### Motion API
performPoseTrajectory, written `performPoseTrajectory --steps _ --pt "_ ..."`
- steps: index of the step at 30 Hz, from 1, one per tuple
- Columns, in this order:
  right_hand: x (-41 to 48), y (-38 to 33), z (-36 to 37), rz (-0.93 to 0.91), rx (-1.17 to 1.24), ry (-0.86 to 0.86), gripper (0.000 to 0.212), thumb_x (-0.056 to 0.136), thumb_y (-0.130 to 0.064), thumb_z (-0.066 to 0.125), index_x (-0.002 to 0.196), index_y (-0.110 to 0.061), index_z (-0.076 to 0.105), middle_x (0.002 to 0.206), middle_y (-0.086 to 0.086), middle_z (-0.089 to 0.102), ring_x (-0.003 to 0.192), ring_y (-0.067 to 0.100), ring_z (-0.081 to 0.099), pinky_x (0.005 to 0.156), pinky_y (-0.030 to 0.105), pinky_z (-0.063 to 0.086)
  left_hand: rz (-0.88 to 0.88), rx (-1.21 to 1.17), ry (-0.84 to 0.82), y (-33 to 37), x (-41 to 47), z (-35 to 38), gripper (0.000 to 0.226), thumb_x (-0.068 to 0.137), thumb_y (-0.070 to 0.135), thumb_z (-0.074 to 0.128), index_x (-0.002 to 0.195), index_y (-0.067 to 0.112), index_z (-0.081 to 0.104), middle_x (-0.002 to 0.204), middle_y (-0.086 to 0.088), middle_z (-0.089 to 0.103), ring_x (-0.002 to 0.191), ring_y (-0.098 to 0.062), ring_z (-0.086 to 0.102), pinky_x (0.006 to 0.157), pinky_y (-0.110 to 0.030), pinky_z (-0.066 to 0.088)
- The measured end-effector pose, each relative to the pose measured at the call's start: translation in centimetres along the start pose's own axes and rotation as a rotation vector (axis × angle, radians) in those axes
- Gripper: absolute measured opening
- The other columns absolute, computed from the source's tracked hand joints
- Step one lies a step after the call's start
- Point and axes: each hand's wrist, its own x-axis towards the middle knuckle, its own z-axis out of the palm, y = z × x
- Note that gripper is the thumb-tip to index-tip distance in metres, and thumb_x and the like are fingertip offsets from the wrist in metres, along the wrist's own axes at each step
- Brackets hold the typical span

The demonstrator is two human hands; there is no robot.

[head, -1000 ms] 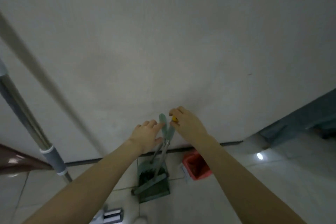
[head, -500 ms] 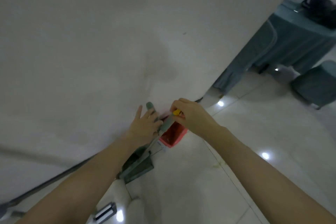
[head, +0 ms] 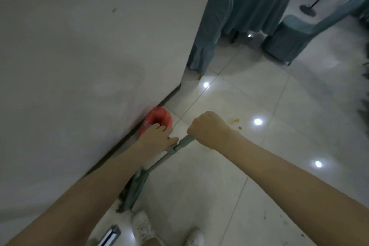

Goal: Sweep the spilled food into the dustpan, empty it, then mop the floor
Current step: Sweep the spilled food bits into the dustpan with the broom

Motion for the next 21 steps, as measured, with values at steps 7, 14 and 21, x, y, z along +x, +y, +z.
performPoseTrajectory --steps 7,14,21 --pt "-4.8 1.4 4.6 -0.195 -0.093 0.002 0.048 0.103 -0.016 0.035 0.147 -0.036 0.035 0.094 0.002 0.061 0.071 0.024 0.053 0.045 0.03 0.024 0.173 0.0 0.002 4.2 1.4 0.1 0.055 0.074 0.016 0.071 0.123 0.025 0.048 0.079 -0.007 0.06 0.057 -0.023 0.055 0.048 -0.032 0.044" --pt "-16.8 3.2 17.2 -0.045 0.192 0.104 0.055 0.076 -0.031 0.081 0.128 -0.035 0.063 0.07 0.005 0.061 0.041 0.023 0.056 0.04 0.025 0.03 0.152 -0.003 -0.018 2.0 -0.7 0.0 0.067 0.081 0.028 0.066 0.135 0.03 0.028 0.098 -0.008 0.061 0.075 -0.027 0.061 0.064 -0.038 0.051" --pt "-29.4 3.9 26.7 0.166 0.348 0.073 0.056 0.044 -0.028 0.098 0.096 -0.032 0.078 0.048 -0.002 0.049 0.024 0.017 0.041 0.036 0.017 0.017 0.264 -0.071 0.117 7.7 1.8 -1.3 0.04 0.09 0.041 0.04 0.126 0.025 0.046 0.076 -0.005 0.062 0.044 -0.021 0.054 0.034 -0.026 0.042"
